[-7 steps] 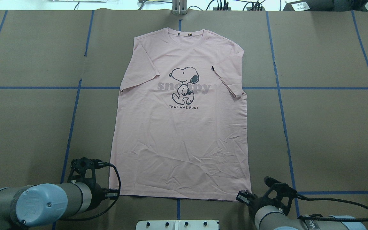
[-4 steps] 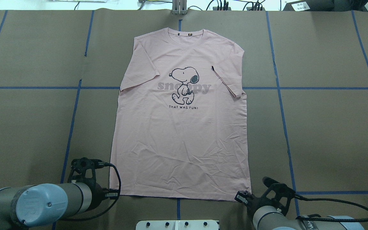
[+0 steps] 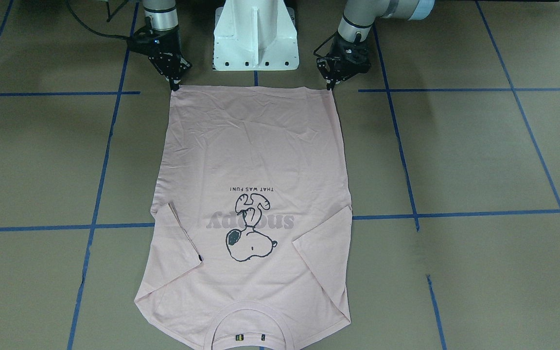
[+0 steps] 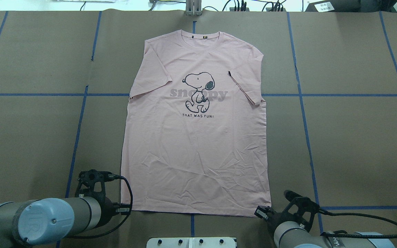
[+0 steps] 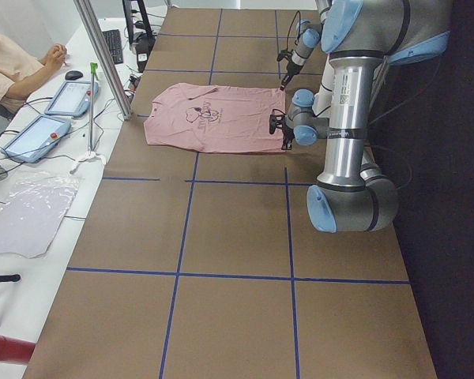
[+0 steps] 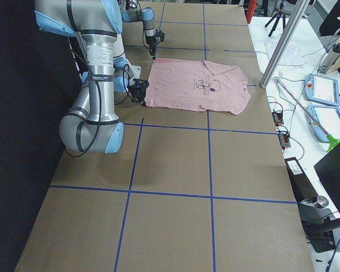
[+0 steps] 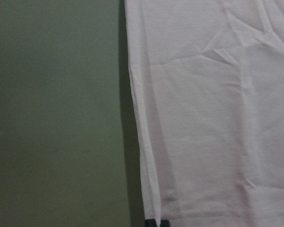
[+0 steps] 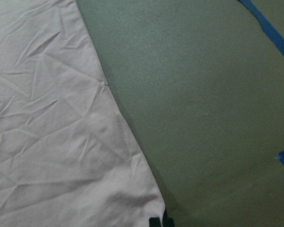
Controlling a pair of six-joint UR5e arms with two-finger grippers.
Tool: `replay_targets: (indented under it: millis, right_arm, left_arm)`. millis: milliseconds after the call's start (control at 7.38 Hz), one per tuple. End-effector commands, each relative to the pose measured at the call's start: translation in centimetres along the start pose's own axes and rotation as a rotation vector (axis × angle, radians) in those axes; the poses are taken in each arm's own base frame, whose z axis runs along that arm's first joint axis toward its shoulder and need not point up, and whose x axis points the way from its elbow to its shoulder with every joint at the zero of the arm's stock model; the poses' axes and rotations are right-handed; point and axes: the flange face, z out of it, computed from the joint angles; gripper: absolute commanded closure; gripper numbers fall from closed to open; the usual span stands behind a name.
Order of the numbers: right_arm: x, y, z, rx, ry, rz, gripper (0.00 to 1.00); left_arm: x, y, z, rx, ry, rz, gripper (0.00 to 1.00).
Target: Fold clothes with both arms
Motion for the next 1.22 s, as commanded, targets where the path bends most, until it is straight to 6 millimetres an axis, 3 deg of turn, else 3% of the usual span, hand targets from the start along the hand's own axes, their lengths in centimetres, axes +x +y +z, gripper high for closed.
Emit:
replay_targets:
  millis: [0, 135, 406, 542, 677, 813, 948, 1084]
  right_arm:
    - [-0.8, -2.2, -4.2, -0.017, -0.036, -0.052, 1.00]
    - [-1.4, -3.8, -9.0, -0.043, -0.048, -0.114, 1.00]
    - [-0.6, -7.9, -22.0, -0.173, 0.010, -0.148, 1.00]
    - [-2.6, -7.7, -25.1, -0.236, -0.012, -0.132, 1.00]
    - [-3.3, -7.9, -25.3, -0.215, 0.011, -0.135, 1.00]
    - [-3.9, -8.6, -24.4, -0.182, 0.023, -0.158, 1.00]
    - [-5.1, -9.6, -23.6, -0.146, 0.019, -0.211, 1.00]
    - [-7.8, -11.5, -21.6, -0.072, 0.036, -0.220, 1.00]
  left_arm:
    - [2.2, 0.1, -5.6, -0.043, 0.037, 0.009, 1.00]
    - [3.8, 0.0, -9.9, -0.111, 0.052, 0.004, 1.00]
    - [7.3, -0.8, -20.4, -0.151, 0.115, -0.002, 1.00]
    - [7.6, -2.2, -24.6, -0.168, 0.154, -0.027, 1.00]
    - [7.5, -3.0, -24.9, -0.163, 0.155, -0.037, 1.00]
    - [7.9, -3.4, -23.8, -0.151, 0.141, 0.048, 1.00]
    - [7.7, -7.4, -21.9, -0.081, 0.090, 0.077, 1.00]
    - [7.8, -11.5, -19.7, -0.033, 0.029, 0.076, 1.00]
